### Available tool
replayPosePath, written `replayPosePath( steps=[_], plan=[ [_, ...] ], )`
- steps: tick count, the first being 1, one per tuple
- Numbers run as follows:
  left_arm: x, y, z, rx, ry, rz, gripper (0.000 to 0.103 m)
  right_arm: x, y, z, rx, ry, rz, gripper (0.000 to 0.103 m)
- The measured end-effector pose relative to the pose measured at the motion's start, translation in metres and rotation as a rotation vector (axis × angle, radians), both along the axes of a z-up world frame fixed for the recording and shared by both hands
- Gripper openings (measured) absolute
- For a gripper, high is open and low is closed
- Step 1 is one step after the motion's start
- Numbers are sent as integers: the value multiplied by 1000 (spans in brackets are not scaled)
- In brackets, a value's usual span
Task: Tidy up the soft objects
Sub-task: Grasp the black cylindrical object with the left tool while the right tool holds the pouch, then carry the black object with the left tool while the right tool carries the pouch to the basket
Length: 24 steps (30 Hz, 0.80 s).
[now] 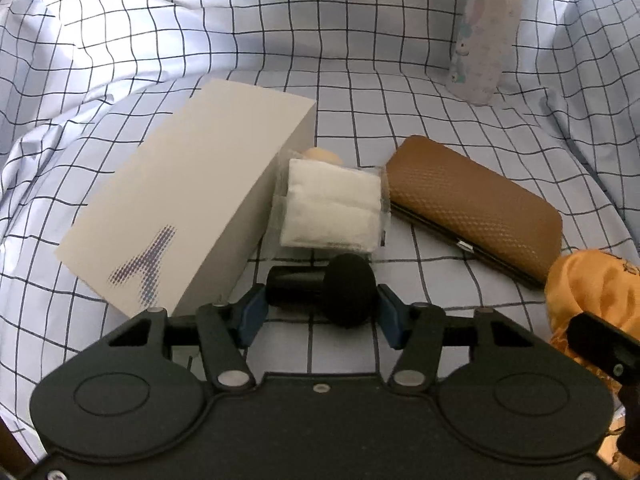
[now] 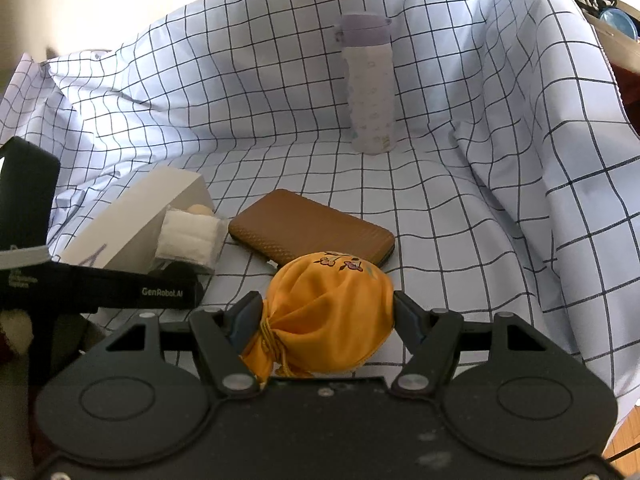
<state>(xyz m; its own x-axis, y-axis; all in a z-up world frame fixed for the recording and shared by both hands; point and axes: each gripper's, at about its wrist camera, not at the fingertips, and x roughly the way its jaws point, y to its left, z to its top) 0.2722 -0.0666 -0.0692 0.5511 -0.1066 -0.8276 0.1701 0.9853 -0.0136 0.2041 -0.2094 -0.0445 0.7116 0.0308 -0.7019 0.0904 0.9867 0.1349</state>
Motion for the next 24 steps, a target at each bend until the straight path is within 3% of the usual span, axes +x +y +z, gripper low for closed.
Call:
replayPosePath(
  steps=[11, 24],
  plan=[
    [-40, 15, 25, -20, -18, 4, 55, -26, 5, 17, -9, -21, -16, 69],
    [-127, 50, 52, -44, -40, 38, 55, -110, 13, 47, 22, -70, -2, 69]
  ],
)
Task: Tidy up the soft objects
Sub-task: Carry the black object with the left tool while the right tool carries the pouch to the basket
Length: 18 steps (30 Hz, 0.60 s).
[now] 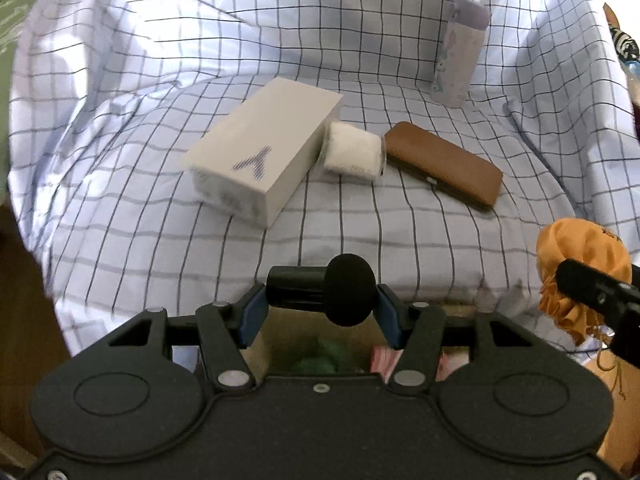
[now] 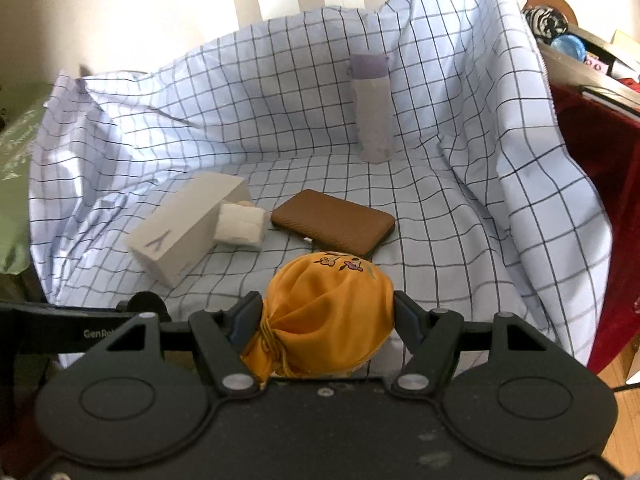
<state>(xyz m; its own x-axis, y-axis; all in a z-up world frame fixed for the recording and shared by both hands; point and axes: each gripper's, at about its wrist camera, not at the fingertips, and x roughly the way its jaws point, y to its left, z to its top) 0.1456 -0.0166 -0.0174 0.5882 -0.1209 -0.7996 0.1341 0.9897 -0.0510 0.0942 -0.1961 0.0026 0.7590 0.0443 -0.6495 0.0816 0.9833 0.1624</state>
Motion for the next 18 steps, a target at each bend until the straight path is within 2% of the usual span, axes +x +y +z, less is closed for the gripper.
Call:
replayPosePath(
  steps=[14, 18],
  plan=[
    [-70, 11, -4, -49, 43, 34, 55, -81, 17, 25, 83, -78, 33, 70],
    [-86, 12, -4, -51, 24, 45, 55, -94, 19, 28, 114, -79, 35, 70]
  ],
)
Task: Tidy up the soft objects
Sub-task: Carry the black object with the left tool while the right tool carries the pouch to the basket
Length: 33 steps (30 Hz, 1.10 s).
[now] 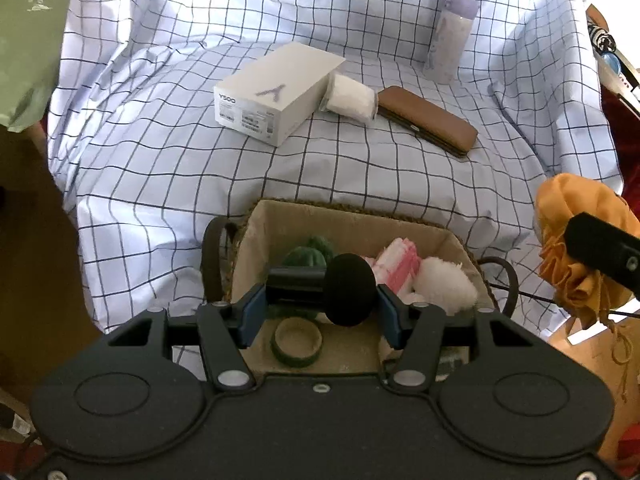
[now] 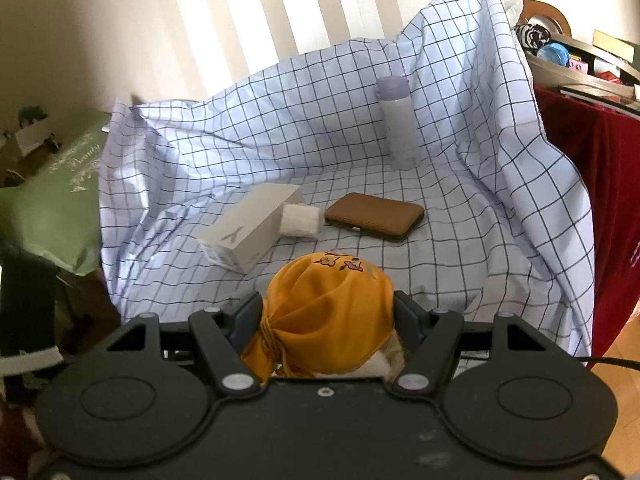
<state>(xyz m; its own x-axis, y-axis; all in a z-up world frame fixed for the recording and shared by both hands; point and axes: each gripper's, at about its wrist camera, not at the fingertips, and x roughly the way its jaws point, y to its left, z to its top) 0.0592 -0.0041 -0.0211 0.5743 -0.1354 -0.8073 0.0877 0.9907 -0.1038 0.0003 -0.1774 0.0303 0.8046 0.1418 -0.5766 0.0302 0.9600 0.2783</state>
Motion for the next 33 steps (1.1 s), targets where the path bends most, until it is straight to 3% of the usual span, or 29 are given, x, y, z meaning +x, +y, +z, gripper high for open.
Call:
replayPosePath(
  steps=[11, 16, 33],
  plan=[
    [-6, 2, -14, 10, 35, 19, 55, 1, 9, -11, 1, 70, 6, 70],
    [-7, 6, -22, 23, 53, 35, 55, 3, 18, -16, -59, 83, -3, 70],
    [-23, 1, -14, 61, -4, 34, 66, 13, 26, -20, -97, 102, 10, 70]
  ],
)
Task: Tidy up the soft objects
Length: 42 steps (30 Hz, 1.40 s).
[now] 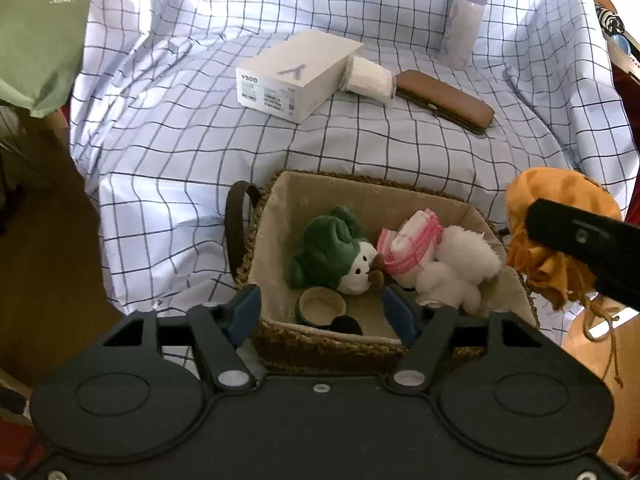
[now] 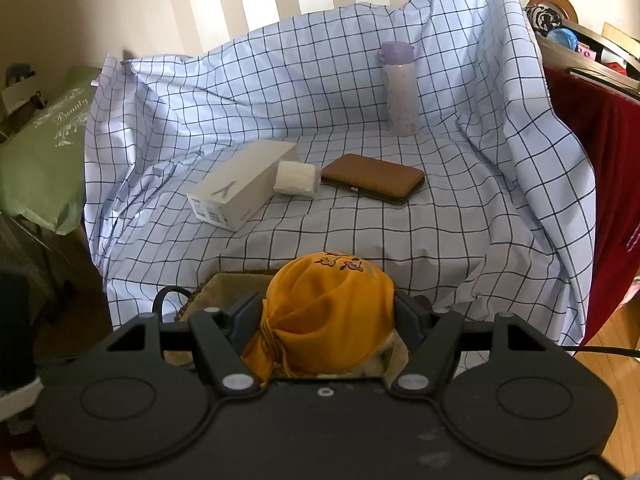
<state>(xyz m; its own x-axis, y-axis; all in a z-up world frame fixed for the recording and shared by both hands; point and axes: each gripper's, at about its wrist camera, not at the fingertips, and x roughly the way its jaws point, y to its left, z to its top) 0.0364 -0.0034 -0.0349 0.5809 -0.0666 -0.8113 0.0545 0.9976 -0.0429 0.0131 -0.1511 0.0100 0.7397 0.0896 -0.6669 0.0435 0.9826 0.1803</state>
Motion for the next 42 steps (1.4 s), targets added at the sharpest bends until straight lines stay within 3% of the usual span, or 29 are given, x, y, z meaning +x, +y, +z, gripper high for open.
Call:
replayPosePath(
  steps=[4, 13, 28, 42],
  plan=[
    [-6, 0, 4, 45, -30, 26, 71, 3, 5, 0, -9, -5, 15, 71],
    [-5, 6, 3, 26, -22, 40, 71, -1, 16, 5, -28, -59, 52, 77],
    [-7, 6, 3, 25, -23, 42, 73, -1, 2, -7, -34, 15, -25, 77],
    [-8, 6, 4, 30, -26, 45, 73, -3, -2, -14, -67, 55, -27, 77]
  ],
)
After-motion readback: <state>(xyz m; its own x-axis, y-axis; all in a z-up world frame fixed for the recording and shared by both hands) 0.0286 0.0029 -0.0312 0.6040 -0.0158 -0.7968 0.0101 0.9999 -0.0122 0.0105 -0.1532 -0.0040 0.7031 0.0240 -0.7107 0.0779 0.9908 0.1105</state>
